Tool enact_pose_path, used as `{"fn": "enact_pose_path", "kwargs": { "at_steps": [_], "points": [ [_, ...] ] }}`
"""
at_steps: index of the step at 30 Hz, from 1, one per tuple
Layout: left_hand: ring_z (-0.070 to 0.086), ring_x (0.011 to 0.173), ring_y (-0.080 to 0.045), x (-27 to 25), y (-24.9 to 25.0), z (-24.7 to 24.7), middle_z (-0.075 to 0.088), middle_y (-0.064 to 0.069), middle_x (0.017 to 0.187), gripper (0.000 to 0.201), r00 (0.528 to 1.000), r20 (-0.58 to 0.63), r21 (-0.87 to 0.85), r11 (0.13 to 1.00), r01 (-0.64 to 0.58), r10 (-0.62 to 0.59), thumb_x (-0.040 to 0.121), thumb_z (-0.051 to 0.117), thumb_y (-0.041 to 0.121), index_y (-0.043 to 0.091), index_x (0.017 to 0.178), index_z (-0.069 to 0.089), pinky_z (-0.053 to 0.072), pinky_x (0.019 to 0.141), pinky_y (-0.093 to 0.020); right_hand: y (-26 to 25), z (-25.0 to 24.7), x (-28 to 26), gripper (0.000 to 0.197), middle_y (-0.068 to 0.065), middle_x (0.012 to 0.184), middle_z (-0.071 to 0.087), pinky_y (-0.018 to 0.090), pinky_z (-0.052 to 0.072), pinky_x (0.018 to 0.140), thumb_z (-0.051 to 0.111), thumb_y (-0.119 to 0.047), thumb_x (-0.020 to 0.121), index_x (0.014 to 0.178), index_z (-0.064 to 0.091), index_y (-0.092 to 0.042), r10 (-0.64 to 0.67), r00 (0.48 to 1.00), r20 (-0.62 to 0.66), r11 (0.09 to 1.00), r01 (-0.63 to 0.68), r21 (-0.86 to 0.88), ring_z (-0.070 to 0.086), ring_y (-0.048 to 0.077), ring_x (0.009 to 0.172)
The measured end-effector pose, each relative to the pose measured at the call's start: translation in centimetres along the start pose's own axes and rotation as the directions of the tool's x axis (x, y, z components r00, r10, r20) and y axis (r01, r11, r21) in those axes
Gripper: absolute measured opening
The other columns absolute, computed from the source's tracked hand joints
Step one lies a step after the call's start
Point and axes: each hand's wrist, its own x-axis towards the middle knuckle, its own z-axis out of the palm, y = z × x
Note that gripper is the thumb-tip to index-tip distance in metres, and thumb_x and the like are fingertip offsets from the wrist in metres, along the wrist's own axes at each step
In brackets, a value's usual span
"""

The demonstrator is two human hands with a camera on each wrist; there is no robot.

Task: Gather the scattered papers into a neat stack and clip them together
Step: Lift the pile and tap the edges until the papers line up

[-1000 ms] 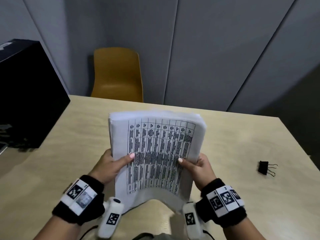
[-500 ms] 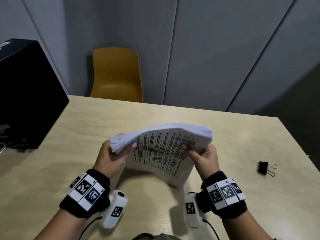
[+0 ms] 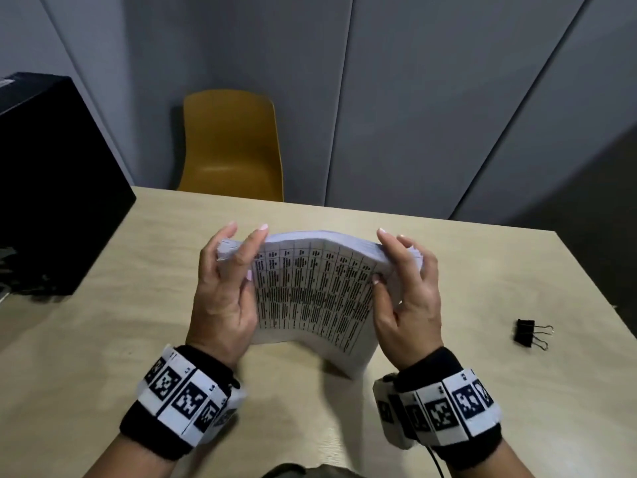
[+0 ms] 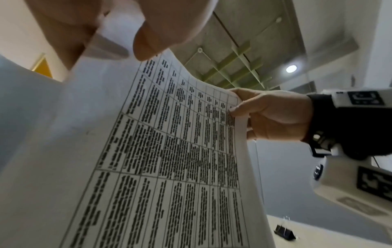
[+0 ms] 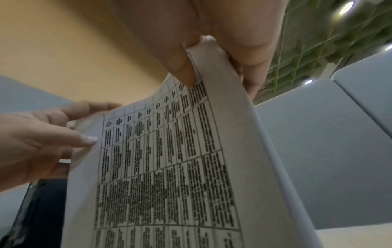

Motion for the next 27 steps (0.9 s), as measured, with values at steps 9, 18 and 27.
{"fn": "enact_pose_path", "kwargs": {
  "at_steps": [9, 18, 27],
  "points": [
    [0.056, 0.090, -0.010, 1.2, 0.6, -2.7, 0.064, -0.009, 0.102, 0.038, 0.998, 0.061, -0.019, 1.000, 0.024, -0.023, 0.087, 0.044, 0.002, 0.010, 0.120, 0.062, 0.040, 0.082, -0.005, -1.1, -2.0, 0.5, 0.044, 0.005, 0.114, 0.052, 0.007, 0.040, 0.092, 0.041, -0.006, 0.083, 0.123, 0.059, -0.013, -0.051, 0.996, 0.076, 0.999, 0.052, -0.016, 0.052, 0.009, 0.101],
    [0.063, 0.081, 0.008, 2.1, -0.7, -4.3, 0.064, 0.038, 0.089, 0.024, 0.992, -0.029, -0.176, 0.978, 0.115, -0.122, 0.080, 0.064, 0.019, 0.039, 0.093, 0.064, 0.048, 0.078, -0.009, 0.4, -3.5, 1.5, 0.026, -0.030, 0.083, 0.068, 0.010, 0.049, 0.071, 0.068, -0.017, 0.077, 0.091, 0.068, -0.039, 0.064, 0.998, -0.003, 0.971, -0.061, 0.233, 0.065, -0.004, 0.076],
    [0.063, 0.094, -0.009, 1.2, -4.0, -0.1, 0.066, 0.004, 0.100, 0.084, 0.764, 0.506, -0.394, 0.681, 0.617, -0.400, 0.047, 0.084, 0.053, 0.015, 0.117, 0.058, 0.049, 0.074, -0.014, 3.3, -0.5, 1.7, 0.038, -0.012, 0.073, 0.074, 0.029, 0.057, 0.074, 0.067, 0.013, 0.074, 0.079, 0.072, -0.024, 0.377, 0.801, 0.465, 0.763, -0.553, 0.334, 0.068, -0.001, 0.072]
  ]
}}
